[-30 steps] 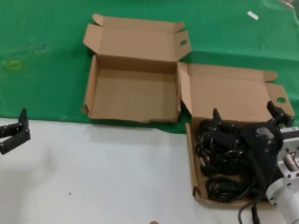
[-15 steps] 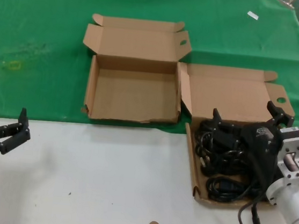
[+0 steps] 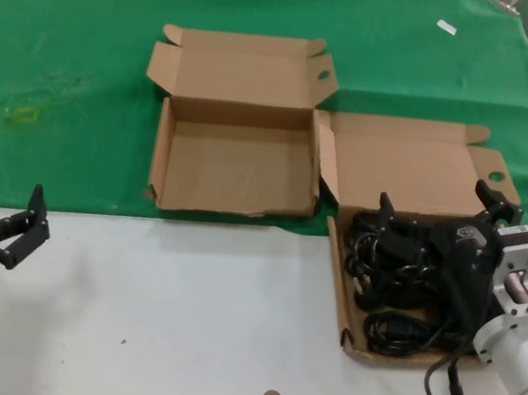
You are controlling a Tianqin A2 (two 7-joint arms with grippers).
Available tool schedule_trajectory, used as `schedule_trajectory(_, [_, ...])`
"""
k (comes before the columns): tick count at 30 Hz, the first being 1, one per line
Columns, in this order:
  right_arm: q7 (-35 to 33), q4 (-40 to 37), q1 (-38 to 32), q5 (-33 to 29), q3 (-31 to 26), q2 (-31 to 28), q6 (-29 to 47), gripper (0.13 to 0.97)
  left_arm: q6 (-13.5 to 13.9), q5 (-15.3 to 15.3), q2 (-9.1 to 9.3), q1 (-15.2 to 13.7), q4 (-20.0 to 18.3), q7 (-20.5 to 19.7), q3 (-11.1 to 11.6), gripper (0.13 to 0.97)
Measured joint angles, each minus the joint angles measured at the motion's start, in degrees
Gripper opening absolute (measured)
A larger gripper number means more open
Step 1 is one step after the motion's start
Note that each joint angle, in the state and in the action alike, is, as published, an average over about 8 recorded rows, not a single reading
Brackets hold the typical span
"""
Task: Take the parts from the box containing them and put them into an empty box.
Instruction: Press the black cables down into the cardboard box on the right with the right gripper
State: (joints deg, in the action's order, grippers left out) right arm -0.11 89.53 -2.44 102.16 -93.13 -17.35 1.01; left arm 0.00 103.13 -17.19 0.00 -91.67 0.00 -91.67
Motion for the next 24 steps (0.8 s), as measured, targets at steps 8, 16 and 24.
schedule_trajectory(8, [0.90, 1.20, 0.16, 2.53, -2.93, -3.44, -2.79, 0.966, 0.00, -0.01, 0.00, 0.00, 0.00, 0.00, 0.00, 0.783])
schedule_trajectory(16, [0.61, 3.89, -0.32, 8.90, -8.79, -11.70, -6.66, 0.966, 0.00, 0.00, 0.00, 0.00, 0.00, 0.00, 0.00, 0.621])
schedule_trajectory(24, [-0.24, 7.36, -3.44, 18.67, -18.26, -25.14, -9.60, 0.966, 0.00, 0.00, 0.00, 0.00, 0.00, 0.00, 0.00, 0.435])
